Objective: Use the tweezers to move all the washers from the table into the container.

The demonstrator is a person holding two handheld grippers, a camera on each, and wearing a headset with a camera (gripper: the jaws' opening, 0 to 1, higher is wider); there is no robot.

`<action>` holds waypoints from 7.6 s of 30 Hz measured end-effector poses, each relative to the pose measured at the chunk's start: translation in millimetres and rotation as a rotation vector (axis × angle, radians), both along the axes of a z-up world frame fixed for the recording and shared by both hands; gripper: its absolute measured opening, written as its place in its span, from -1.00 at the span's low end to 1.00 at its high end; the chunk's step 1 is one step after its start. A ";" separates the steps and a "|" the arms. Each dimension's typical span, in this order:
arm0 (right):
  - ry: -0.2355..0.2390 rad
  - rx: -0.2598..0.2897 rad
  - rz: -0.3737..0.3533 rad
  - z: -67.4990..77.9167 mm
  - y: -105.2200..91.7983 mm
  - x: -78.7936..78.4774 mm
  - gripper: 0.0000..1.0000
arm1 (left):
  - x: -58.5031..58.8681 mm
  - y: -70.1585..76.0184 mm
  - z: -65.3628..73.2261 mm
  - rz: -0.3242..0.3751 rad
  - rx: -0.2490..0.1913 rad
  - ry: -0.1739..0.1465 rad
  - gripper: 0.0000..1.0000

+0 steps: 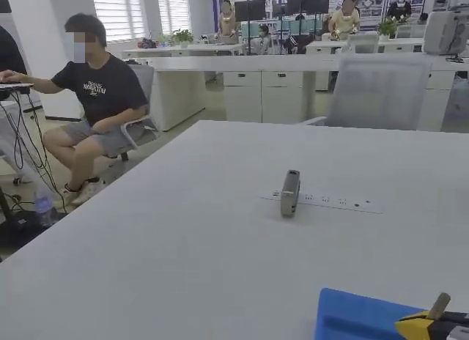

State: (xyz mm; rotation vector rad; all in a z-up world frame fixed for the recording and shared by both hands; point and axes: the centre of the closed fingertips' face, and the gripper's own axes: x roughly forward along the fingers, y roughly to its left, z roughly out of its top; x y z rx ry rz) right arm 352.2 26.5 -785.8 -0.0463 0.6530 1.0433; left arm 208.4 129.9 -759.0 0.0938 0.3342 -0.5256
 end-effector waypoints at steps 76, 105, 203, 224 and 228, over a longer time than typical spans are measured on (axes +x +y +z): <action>-0.057 -0.014 0.211 -25.5 26.9 -85.2 -0.93 | -1.6 0.3 -6.5 -0.008 0.027 0.028 -0.18; -0.369 -0.134 0.416 4.7 49.1 -115.9 -0.95 | -2.4 0.5 -9.0 -0.011 0.037 0.036 -0.22; -0.069 0.096 0.082 0.0 9.5 -82.4 -0.93 | -5.0 -1.4 -15.7 -0.031 0.051 0.070 -0.34; -0.070 0.029 0.133 -24.9 6.6 -82.1 -0.93 | -5.7 -1.4 -17.1 -0.032 0.053 0.077 -0.36; -0.086 0.020 0.151 -24.4 7.5 -84.3 -0.93 | -5.8 -1.6 -17.4 -0.033 0.054 0.079 -0.37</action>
